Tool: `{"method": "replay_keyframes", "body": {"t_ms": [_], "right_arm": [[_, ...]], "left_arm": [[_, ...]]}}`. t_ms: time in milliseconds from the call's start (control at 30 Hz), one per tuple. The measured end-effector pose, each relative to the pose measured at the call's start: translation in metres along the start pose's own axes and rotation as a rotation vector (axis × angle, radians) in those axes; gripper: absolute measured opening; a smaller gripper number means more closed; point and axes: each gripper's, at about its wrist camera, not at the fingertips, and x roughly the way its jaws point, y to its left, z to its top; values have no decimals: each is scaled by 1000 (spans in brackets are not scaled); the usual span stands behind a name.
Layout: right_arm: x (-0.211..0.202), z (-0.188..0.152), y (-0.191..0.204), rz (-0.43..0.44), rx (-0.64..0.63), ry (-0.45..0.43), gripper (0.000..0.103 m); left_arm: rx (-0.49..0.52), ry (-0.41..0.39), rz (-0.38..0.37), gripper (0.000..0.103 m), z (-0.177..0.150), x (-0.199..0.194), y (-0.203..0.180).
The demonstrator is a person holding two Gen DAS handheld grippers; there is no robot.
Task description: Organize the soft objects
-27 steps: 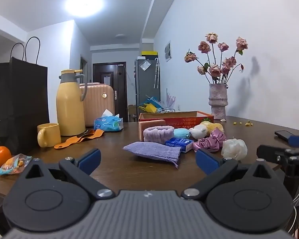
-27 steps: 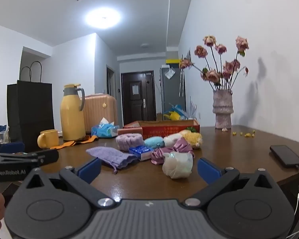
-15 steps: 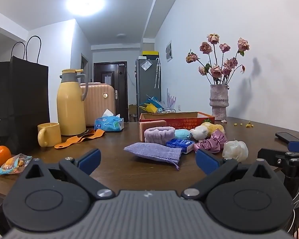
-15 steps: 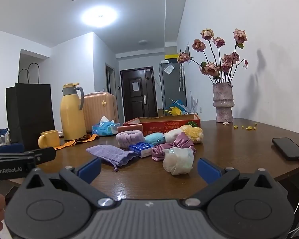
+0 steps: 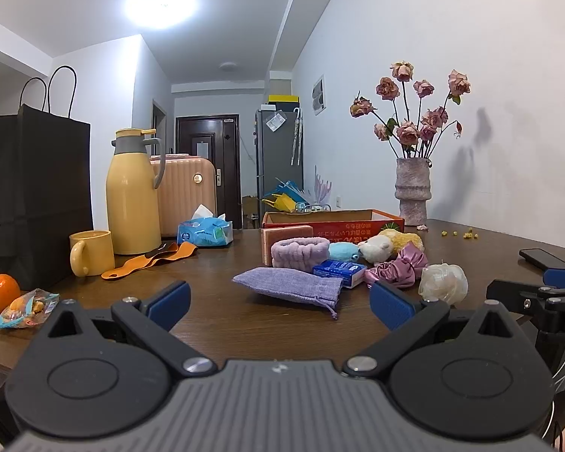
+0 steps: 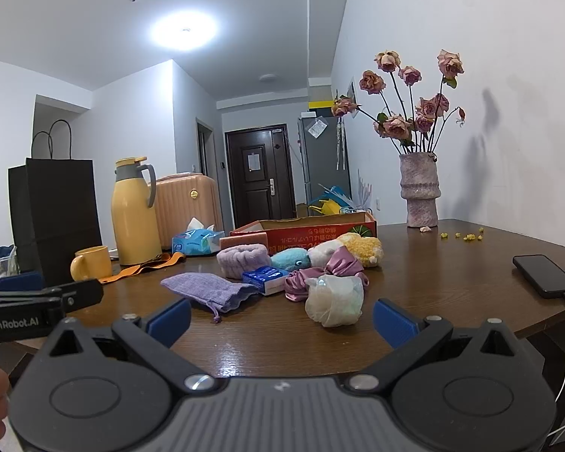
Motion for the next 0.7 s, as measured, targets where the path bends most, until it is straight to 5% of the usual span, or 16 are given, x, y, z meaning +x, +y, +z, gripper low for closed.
{"method": "replay_keyframes", "body": {"t_ms": [700], "right_arm": [[1,-1,-1,-5,14,6,103]], "left_arm": [[6,10,-4,103,-4,2,-3]]}}
